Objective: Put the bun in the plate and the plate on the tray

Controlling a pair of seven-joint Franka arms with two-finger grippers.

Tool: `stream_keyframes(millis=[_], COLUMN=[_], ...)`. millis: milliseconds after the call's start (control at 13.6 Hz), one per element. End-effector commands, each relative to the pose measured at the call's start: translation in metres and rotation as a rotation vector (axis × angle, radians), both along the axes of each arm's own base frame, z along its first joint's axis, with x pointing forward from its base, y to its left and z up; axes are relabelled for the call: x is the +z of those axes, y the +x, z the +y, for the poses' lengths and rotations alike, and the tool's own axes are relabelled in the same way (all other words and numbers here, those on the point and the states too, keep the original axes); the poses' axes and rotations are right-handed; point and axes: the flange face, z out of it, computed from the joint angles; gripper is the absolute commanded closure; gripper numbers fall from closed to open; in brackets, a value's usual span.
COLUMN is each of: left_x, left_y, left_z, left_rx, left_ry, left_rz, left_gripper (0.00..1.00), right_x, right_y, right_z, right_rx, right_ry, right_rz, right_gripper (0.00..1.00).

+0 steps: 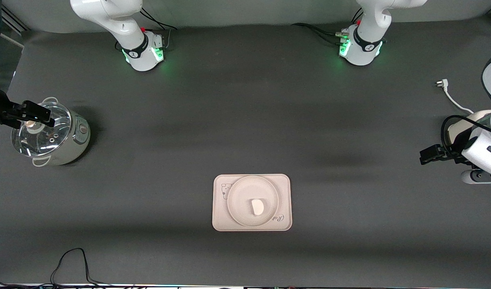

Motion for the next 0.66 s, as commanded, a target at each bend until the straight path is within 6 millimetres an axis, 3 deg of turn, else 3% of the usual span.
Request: stream_keyframes(millis=[0,442,590], left_x=[0.0131,0.0124,0.0205], left_y=[0.0035,0.002,0.0021], left_z=[-0.0041,-0.0022,-0.0004], left_rx=[-0.002,-0.006,-0.005], left_ry=[-0.014,-0.013,-0.012], left_rz=[-0.02,-0.001,-0.009], left_gripper=[0.0,0.0,0.0], right_x=[0.0035,0.0,-0.0011], right_y=[-0.0065,-0.0059,-0.0039], right_z=[-0.0004,-0.0008,0.0003], right_rx=[0.004,-0.001,0.0], right_ry=[-0.016,-0.015,-0.016], right_rz=[-0.014,0.002,0.002], right_gripper=[0.0,0.0,0.0])
